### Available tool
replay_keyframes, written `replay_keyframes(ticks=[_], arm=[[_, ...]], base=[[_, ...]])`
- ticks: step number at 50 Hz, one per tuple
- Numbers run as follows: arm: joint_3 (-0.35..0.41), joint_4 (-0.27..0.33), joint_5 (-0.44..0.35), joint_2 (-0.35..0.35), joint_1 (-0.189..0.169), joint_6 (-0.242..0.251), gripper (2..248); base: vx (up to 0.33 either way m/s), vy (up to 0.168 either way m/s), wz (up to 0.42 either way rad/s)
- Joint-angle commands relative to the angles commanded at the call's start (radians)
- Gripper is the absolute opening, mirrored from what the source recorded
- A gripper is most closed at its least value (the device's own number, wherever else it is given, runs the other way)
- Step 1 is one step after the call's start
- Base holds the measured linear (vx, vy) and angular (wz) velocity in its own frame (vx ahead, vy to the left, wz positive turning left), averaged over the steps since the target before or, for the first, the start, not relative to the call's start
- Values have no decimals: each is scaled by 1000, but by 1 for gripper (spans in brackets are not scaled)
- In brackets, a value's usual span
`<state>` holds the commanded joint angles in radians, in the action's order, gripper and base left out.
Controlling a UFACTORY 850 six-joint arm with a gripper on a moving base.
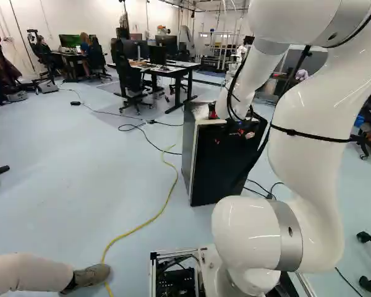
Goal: Grab a drink from the fridge
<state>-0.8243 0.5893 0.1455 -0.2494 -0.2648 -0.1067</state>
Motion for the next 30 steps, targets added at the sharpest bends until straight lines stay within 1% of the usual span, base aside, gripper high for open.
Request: replay_keyframes(ticks=[8,17,24,30], arm=[[42,-31,29,35,-1,0,247],[90,-90,53,75,-1,0,247],[127,-143,55,107,1,0,247],[161,-177,38,136,4,0,247]], base=[[0,0,0],[0,0,0],[0,0,0],[0,0,0]])
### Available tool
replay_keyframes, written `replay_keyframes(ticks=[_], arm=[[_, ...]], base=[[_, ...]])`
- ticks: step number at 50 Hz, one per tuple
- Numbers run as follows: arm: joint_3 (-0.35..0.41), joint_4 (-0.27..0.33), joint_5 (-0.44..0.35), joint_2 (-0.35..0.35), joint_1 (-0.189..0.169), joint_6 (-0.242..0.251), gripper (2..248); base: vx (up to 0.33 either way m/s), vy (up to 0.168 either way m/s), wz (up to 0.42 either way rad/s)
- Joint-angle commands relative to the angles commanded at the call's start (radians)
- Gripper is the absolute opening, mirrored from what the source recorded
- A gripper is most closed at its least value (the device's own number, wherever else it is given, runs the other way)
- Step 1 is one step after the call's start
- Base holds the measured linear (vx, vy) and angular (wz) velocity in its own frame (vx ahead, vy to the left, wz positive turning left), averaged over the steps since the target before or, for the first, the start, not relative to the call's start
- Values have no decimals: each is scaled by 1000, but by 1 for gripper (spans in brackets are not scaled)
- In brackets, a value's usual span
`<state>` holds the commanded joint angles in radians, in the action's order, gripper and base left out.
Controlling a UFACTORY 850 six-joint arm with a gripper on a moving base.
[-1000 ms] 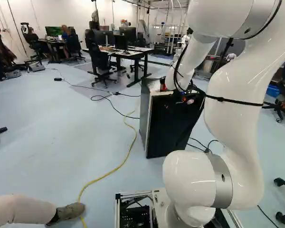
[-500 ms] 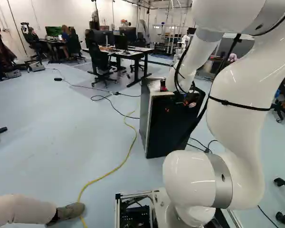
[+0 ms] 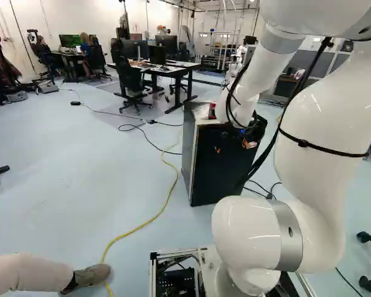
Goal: Grab a drink from the fridge
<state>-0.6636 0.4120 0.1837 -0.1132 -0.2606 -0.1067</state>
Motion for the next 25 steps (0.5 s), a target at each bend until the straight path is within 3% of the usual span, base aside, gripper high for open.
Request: replay_keyframes(ticks=[25], arm=[[142,-31,-210,132,17,0,247]], base=[[0,0,0]])
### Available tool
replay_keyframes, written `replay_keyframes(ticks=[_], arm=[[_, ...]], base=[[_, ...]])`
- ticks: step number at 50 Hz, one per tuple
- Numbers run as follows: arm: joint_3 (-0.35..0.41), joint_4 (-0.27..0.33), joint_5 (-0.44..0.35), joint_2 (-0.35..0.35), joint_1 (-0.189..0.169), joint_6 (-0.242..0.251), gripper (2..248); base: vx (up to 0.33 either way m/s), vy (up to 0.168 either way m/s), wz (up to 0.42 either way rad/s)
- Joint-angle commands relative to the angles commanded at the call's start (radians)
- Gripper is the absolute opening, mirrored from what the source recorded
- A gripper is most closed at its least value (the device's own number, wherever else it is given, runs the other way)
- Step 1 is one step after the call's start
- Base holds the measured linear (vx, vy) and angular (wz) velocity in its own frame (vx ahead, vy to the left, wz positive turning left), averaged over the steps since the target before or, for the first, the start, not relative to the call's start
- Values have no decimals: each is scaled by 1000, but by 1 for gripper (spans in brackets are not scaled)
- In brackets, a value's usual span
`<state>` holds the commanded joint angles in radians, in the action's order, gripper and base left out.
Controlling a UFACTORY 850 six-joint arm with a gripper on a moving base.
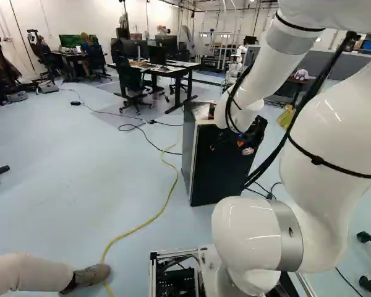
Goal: Grab a drink from the fridge
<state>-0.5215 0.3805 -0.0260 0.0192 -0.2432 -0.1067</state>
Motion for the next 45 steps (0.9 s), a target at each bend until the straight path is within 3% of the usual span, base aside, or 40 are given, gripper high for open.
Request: replay_keyframes(ticks=[18,45], arm=[[86,-29,-186,87,-7,0,247],[95,-120,-470,97,-9,0,247]], base=[[0,0,0],[0,0,0]])
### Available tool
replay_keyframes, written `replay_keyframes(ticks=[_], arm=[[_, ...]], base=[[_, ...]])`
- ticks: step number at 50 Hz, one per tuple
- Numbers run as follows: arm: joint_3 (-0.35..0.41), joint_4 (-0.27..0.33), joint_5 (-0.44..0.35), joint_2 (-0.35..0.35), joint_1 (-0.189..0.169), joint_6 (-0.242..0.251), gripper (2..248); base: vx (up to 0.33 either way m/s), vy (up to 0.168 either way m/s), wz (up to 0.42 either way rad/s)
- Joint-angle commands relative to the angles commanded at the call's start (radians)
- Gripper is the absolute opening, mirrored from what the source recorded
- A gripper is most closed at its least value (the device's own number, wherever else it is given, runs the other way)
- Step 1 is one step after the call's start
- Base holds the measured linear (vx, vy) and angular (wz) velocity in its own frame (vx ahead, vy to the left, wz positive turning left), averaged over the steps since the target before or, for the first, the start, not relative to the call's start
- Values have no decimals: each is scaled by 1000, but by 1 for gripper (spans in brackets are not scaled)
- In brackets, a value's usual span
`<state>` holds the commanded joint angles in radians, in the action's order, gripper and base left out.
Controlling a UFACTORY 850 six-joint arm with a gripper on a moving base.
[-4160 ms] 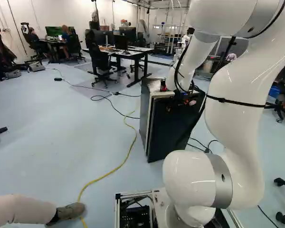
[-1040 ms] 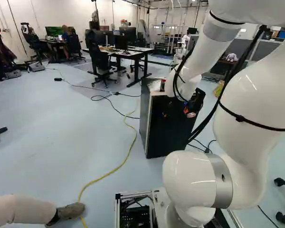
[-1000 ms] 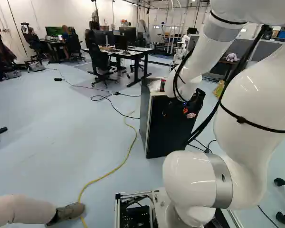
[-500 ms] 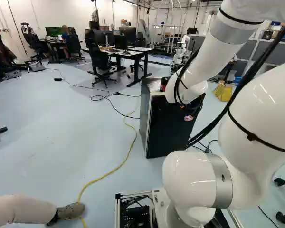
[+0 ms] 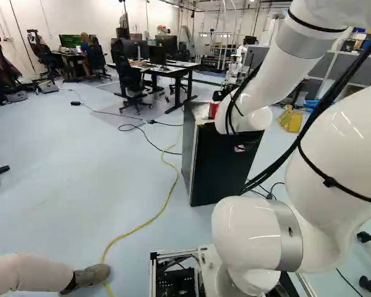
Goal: Grab a drink from the fridge
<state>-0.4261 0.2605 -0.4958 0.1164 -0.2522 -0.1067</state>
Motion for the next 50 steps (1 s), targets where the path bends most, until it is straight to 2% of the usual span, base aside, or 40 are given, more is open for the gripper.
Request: replay_keyframes(ticks=[20,31,50], arm=[[-4,-90,-182,-47,0,0,247],[-11,-118,-264,-82,1,0,247],[-72,-124,-303,-189,10,0,247]], base=[[0,0,0],[0,0,0],[0,0,0]])
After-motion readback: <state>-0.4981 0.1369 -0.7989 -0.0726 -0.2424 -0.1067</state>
